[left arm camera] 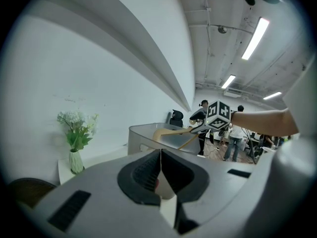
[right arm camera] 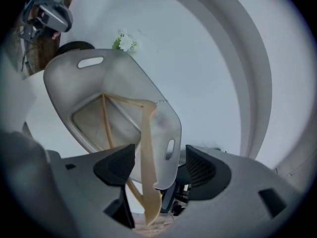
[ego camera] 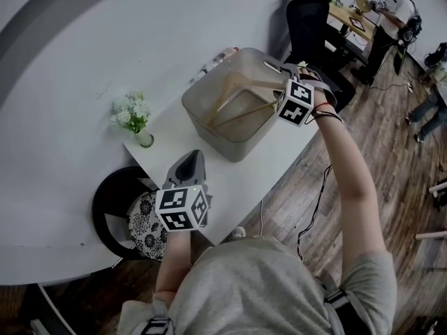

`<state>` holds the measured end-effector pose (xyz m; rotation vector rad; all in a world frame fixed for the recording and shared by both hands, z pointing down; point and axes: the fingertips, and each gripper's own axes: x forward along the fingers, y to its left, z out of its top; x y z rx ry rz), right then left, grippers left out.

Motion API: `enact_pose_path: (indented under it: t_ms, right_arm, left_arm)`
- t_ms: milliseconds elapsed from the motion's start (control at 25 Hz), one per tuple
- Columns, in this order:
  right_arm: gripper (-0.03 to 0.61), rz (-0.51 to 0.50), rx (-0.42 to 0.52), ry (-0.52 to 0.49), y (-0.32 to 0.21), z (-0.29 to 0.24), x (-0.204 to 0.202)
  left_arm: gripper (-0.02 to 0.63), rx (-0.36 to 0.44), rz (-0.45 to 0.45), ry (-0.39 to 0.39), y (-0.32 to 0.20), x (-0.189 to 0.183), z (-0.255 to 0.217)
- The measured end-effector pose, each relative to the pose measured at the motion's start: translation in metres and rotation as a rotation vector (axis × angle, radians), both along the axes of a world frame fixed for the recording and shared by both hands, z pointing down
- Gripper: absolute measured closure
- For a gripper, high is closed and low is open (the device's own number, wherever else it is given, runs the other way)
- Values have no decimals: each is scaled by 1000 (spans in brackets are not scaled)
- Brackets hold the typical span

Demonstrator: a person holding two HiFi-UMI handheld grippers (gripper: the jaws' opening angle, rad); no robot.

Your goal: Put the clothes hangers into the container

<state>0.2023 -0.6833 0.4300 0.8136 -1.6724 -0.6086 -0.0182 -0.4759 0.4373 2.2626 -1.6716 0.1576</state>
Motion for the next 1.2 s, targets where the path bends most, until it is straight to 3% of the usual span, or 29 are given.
enact_pose_path:
  t_ms: [600, 880, 1200]
  right_arm:
    - [259, -5, 39, -60, 68, -28, -30]
    - [334, 27, 79, -111, 117, -40, -47]
    - [463, 73, 118, -174, 192, -40, -71]
  left_arm:
    - [604, 24, 32, 11, 47, -13, -19]
    - [604, 23, 70, 9, 81, -23, -22]
    - [604, 26, 115, 6, 134, -42, -22]
